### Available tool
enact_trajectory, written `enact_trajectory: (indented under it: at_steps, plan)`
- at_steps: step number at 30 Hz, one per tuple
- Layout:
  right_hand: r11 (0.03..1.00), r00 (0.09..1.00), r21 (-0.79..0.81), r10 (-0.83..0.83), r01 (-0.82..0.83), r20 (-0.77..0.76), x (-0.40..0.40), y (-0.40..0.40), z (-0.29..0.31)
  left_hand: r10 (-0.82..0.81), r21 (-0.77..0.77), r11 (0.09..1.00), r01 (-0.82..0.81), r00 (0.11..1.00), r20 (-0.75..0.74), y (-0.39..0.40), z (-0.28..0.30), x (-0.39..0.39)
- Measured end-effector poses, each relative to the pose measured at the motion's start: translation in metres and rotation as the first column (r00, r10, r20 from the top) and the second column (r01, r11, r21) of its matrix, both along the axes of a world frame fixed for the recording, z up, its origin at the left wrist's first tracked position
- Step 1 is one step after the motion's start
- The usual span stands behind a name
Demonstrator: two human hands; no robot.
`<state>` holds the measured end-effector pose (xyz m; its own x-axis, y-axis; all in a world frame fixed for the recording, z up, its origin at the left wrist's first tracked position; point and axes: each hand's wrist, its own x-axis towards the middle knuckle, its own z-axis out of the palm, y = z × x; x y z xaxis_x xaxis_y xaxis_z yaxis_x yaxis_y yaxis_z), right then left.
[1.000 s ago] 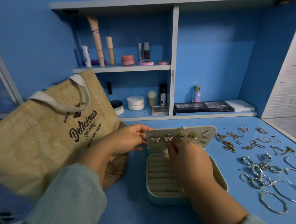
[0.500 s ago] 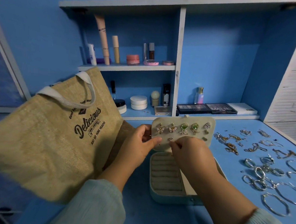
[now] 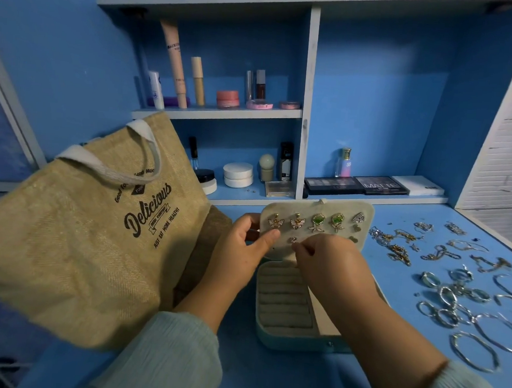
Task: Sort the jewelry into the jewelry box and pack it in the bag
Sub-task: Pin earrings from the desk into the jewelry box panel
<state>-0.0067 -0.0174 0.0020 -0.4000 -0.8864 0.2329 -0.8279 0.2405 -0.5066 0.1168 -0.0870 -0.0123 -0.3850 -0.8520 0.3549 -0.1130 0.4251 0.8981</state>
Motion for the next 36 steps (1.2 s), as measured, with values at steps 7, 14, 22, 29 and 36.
enact_trajectory:
  at_steps: [7,14,22,29,36]
  plan:
    - [1.000,1.000,0.003,0.014,-0.014,-0.010,0.000,0.003,0.001,-0.029,0.050,0.998,0.029,0.999,-0.014,-0.005,0.001,0.000]
    - [1.000,1.000,-0.007,0.014,-0.015,-0.013,-0.001,0.002,0.000,-0.040,0.027,0.999,0.040,0.999,-0.008,-0.009,0.002,-0.001]
    - [0.999,0.998,-0.027,0.017,-0.019,-0.055,-0.003,0.001,-0.002,-0.041,-0.013,0.999,0.042,0.992,0.115,-0.011,0.006,-0.005]
    - [1.000,0.998,-0.014,0.012,-0.013,-0.057,-0.004,-0.001,-0.004,-0.004,-0.041,0.999,0.015,0.971,0.238,-0.007,0.013,-0.007]
    - [1.000,0.999,-0.019,0.018,-0.019,-0.043,-0.003,0.002,-0.002,0.034,-0.067,0.998,-0.014,0.951,0.306,-0.003,0.014,-0.010]
